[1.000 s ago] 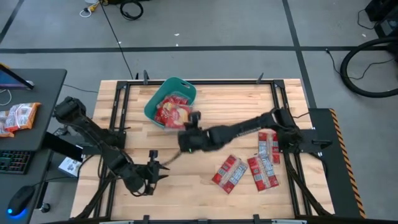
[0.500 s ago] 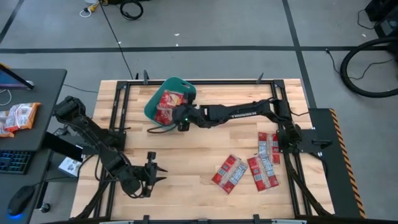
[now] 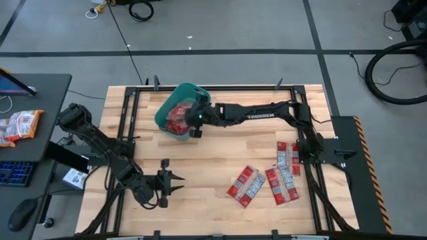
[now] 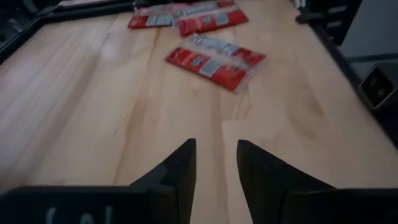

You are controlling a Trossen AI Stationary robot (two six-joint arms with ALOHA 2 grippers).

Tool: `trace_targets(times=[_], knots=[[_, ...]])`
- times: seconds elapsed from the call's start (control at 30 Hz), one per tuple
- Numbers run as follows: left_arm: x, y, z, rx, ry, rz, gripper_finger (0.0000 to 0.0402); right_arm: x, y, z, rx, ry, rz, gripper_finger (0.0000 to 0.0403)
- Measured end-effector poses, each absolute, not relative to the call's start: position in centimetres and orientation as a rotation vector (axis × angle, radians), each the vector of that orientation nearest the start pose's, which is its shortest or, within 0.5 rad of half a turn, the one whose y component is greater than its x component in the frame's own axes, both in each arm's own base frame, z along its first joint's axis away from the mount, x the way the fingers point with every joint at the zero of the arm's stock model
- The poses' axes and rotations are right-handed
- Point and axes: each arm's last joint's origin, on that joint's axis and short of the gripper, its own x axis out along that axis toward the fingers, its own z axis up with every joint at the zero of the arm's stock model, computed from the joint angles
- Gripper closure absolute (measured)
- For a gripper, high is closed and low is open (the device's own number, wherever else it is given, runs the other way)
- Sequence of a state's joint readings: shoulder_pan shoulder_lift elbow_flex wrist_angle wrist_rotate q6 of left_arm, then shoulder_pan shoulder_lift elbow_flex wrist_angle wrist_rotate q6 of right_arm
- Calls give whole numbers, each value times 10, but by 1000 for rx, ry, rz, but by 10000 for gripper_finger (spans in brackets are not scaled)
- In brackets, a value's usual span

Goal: Sort popcorn bags into baskets
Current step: Put the popcorn bag into the green bin

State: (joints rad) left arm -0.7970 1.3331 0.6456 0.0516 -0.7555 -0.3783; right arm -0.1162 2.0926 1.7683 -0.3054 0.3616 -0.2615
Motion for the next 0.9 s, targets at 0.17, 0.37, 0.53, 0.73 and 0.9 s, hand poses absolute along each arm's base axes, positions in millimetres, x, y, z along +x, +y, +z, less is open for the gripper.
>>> trace_targets(times=[0.17,0.37,0.53,0.73,0.9], knots=[[195,-171,201,74,428,35,281,477,-81,257,-106,596,-146,290],[195,-172,200,70,436,17,281,474,-80,260,-51,588,-52,279],[194,-173,200,64,452,-17,281,460,-73,283,-121,613,-99,280],[194,-172,199,90,454,-21,281,437,-46,310,-133,682,-103,280],[194,-172,199,123,453,-26,281,419,-10,306,-85,862,-44,280]])
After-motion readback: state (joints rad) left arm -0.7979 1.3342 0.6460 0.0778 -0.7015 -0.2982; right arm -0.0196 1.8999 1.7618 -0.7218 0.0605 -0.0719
